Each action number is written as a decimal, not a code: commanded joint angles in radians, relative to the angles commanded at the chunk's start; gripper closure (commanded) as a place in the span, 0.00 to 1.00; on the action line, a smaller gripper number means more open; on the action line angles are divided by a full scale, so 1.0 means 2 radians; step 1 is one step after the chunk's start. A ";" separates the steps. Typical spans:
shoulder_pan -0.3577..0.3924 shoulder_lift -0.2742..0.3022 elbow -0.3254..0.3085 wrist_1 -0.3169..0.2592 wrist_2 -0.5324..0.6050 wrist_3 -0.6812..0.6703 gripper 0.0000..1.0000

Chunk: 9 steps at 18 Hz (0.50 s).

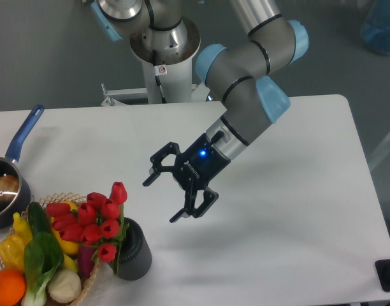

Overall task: Pick up the flowers from the vase
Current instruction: 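Move the open gripper toward the red tulips in the black vase, then lower the open gripper around the tulip stems above the vase rim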

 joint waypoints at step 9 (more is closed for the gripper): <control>-0.007 -0.013 0.012 0.015 -0.019 -0.034 0.00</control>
